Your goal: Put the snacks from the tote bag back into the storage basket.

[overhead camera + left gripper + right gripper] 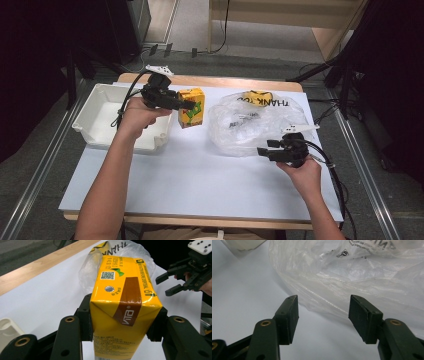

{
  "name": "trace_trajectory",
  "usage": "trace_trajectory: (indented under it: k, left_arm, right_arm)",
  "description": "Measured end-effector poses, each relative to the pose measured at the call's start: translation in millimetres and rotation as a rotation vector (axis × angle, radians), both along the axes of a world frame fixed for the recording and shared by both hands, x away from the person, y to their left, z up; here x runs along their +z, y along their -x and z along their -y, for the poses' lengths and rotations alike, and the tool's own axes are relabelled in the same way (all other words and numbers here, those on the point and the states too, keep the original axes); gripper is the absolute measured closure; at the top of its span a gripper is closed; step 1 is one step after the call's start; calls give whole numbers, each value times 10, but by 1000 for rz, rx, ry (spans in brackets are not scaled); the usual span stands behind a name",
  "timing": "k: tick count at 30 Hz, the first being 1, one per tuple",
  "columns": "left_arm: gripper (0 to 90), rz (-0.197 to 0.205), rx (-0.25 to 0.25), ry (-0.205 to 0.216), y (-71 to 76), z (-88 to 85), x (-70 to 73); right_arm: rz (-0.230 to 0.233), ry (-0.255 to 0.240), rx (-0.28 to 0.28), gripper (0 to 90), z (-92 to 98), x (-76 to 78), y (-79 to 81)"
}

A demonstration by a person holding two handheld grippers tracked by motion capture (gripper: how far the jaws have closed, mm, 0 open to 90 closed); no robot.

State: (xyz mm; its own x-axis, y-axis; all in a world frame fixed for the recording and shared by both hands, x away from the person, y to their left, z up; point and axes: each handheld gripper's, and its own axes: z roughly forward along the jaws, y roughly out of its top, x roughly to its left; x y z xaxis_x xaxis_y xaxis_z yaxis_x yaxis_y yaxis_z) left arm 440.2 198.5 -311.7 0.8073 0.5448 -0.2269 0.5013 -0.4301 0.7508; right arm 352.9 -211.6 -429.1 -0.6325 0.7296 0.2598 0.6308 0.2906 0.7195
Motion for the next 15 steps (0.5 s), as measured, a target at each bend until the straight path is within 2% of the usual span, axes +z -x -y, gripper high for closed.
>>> trace_trajectory:
  k: [8,15]
  left_arm:
    - [521,-5,16,11,-32,-75,-11]
    - [521,1,32,7,-50,-145,-35]
  right_arm:
    - [-3,-23,18,418,-26,11,9]
    - [2,-11,21,418,-39,16,5]
